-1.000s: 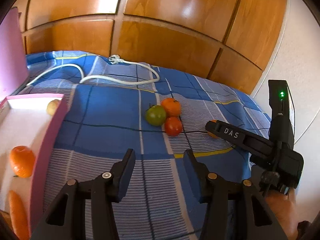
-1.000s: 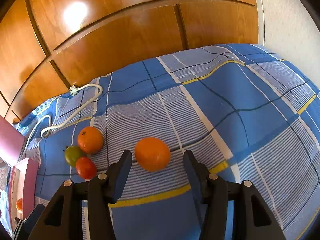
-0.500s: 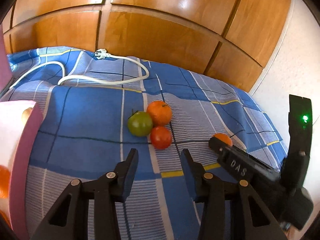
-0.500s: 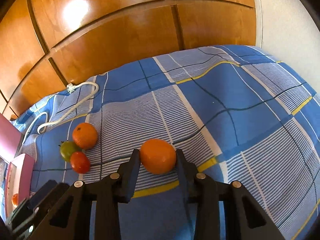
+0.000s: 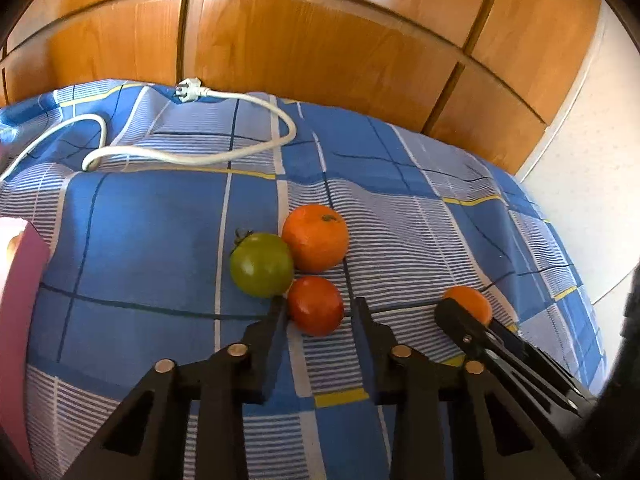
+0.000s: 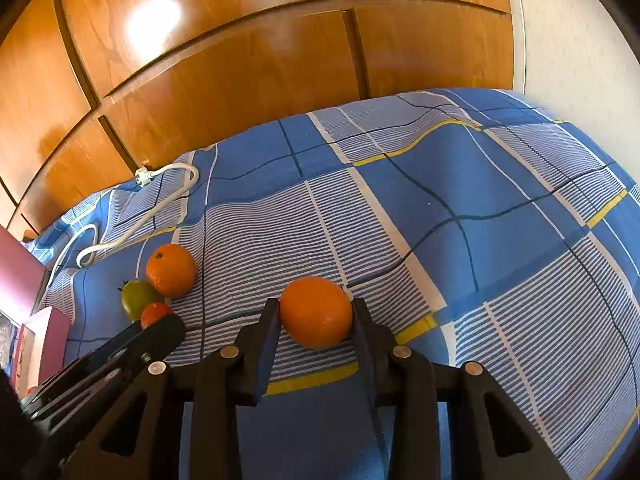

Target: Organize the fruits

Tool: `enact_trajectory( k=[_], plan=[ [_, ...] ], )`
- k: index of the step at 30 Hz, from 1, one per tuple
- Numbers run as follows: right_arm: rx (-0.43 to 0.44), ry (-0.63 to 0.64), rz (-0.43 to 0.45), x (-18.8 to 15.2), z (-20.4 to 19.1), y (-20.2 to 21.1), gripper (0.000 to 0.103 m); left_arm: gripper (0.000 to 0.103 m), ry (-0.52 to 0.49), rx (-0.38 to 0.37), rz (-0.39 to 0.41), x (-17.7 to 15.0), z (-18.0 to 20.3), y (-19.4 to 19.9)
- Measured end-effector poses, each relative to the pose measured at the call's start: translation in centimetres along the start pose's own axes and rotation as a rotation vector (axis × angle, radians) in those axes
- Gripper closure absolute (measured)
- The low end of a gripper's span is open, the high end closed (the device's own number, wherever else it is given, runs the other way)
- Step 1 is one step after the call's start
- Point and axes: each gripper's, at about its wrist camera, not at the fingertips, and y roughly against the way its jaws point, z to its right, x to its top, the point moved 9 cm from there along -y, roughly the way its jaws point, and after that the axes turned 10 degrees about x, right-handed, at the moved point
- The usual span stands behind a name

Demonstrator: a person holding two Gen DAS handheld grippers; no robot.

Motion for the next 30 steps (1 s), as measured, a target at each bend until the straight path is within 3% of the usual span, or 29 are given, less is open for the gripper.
enact_trajectory(
  k=[9,17,30],
  plan=[
    [0.026,-0.019,0.002,0.0,0.0,0.0,0.067,0.077,0.052,-0.005,0.008,-1.2,-1.8,1.4],
    [0.056,-0.028,0.007,-0.4,-0.3,0.5,0.067,0.077,0.041,0.045,0.014,-4.9,-3.8,4.6],
    [0.041,0.18,-0.113,-5.6,-5.0,2.0,0.067,0.077,0.028,0.115,0.084,-10.7,-6.3,9.6]
  ],
)
